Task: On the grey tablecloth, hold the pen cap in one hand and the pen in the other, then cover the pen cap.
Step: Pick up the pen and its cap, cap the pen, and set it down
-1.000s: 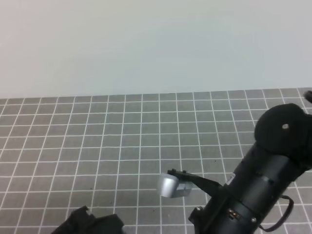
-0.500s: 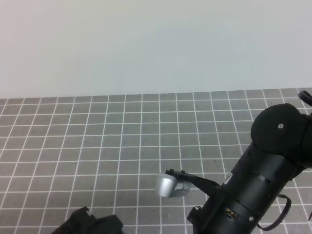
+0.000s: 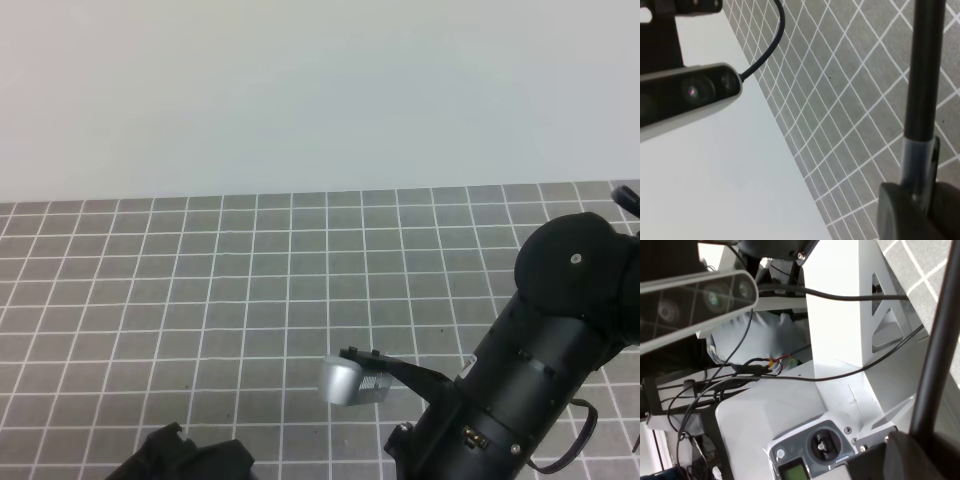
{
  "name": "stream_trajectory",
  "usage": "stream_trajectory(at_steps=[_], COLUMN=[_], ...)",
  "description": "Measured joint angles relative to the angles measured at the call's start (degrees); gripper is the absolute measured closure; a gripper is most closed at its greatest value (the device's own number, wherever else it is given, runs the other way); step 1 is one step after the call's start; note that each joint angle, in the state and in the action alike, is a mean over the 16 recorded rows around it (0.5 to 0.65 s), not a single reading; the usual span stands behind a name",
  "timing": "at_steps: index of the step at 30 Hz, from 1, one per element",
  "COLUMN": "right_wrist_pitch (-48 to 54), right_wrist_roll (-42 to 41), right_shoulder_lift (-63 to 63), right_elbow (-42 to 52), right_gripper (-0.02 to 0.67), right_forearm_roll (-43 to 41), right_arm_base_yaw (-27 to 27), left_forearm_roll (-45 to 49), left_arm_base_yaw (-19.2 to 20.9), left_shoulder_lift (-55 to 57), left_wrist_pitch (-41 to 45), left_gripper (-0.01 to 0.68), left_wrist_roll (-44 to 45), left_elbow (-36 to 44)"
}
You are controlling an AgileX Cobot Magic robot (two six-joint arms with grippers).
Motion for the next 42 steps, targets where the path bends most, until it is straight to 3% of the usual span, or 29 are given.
stream_trajectory(at_steps=[21, 36, 42], right_wrist_pitch=[-0.6, -4.0, -10.8], right_wrist_roll=[1.0, 1.6, 3.1], right_shoulder_lift=[0.0, 0.0, 0.0], right_elbow=[-0.1, -0.6, -0.6], right_gripper=[0.652, 0.652, 0.652], right_forearm_roll=[-0.9, -0.3, -2.3], right_arm_base_yaw=[0.0, -0.3, -0.5], left_forearm_roll=[-0.1, 4.6, 11.8], left_arm_base_yaw=[-0.1, -0.6, -0.7], left_shoulder_lift=[-1.6, -7.4, -8.0], left_wrist_pitch=[4.5, 13.9, 16.8], left_gripper=[0.586, 0.353, 0.397], left_wrist_roll=[-7.5, -19.2, -30.8], left_elbow=[0.1, 0.3, 0.3])
